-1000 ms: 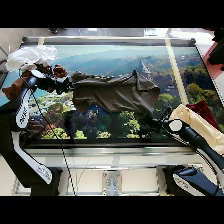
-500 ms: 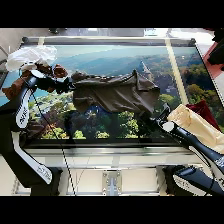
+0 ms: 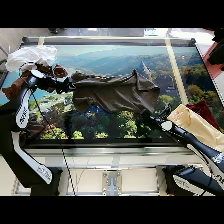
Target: Fold the shirts.
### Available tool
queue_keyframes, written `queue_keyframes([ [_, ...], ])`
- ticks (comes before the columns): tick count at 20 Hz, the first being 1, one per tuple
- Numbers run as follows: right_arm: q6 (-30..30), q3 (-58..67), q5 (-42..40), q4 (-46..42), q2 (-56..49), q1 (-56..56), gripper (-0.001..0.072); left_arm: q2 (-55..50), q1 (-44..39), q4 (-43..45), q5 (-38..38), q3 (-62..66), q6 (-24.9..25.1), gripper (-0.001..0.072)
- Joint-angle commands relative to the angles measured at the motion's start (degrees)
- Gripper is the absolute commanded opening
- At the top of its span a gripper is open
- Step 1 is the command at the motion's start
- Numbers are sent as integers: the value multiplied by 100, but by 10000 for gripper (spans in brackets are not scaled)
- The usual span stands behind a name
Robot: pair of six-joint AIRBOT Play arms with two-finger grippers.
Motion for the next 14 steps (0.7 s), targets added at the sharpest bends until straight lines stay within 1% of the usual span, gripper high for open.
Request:
queue_keyframes([
  [1, -162, 369, -144, -933, 557, -76, 25, 118, 90, -197, -511, 459, 245, 13],
  [2, -144, 568, -22, -1266, 955, -192, 25, 236, 179, -297, -822, 763, 382, 13],
  [4, -146, 953, 389, -1659, 1838, -581, 25, 616, 391, -520, -1552, 1322, 688, 14],
  [5, -146, 1213, 767, -1980, 2411, -859, 25, 914, 511, -621, -1893, 1541, 861, 13],
  [7, -96, 1751, 1606, -2553, 3412, -1340, 24, 1655, 734, -778, -2153, 1768, 997, 13],
  [9, -79, 2396, 2286, -2868, 4319, -1816, 24, 2518, 960, -1088, -2096, 1818, 1204, 13],
  [11, -79, 3101, 2614, -3062, 4994, -2262, 23, 3381, 1113, -1202, -1884, 1843, 1327, 13],
  [14, -87, 4232, 3108, -3421, 5261, -2667, 22, 4618, 1132, -883, -1130, 1843, 1394, 13],
])
